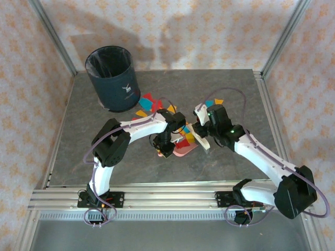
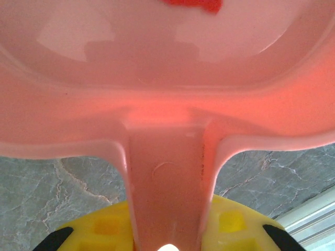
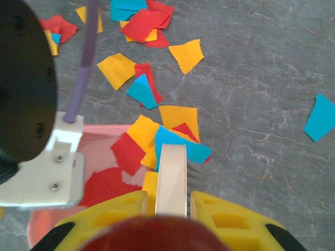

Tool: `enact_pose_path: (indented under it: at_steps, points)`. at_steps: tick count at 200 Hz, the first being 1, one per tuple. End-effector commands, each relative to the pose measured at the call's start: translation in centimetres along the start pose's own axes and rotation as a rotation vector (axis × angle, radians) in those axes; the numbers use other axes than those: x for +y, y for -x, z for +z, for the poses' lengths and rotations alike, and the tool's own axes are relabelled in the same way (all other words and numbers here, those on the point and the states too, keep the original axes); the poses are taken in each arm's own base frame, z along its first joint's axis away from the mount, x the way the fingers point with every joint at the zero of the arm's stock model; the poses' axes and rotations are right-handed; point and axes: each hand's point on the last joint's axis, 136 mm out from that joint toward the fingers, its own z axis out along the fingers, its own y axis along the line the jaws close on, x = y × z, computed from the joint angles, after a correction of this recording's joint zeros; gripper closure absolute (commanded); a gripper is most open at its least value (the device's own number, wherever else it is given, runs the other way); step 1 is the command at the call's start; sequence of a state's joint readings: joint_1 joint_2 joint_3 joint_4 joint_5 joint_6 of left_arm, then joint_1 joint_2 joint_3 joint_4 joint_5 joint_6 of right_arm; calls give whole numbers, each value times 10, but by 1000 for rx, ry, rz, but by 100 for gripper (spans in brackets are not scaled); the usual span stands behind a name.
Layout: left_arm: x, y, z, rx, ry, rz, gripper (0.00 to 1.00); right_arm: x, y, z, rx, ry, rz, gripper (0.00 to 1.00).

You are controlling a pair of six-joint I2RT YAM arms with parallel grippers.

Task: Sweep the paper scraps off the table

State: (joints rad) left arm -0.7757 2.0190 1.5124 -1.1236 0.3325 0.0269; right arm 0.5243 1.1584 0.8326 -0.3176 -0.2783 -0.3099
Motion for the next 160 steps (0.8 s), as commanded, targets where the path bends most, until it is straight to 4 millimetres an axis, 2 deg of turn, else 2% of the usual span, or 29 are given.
enact_pose_path:
  at_steps: [1, 31, 79, 123, 160]
  points:
    - [5, 5, -1, -3, 7, -22, 100, 14, -3, -14, 21, 62, 25, 100]
    - [5, 5, -3, -10, 9, -25, 100, 12, 2, -23, -4, 44, 20, 100]
    - [10, 0, -5, -18, 31, -39, 100, -12, 14, -33, -63, -93, 52, 100]
    - [18, -7, -2, -26, 41, -72, 100, -18, 25, -42, -127, -127, 98, 100]
    - [25, -11, -3, -31, 49, -91, 100, -34, 32, -45, -180, -220, 135, 100]
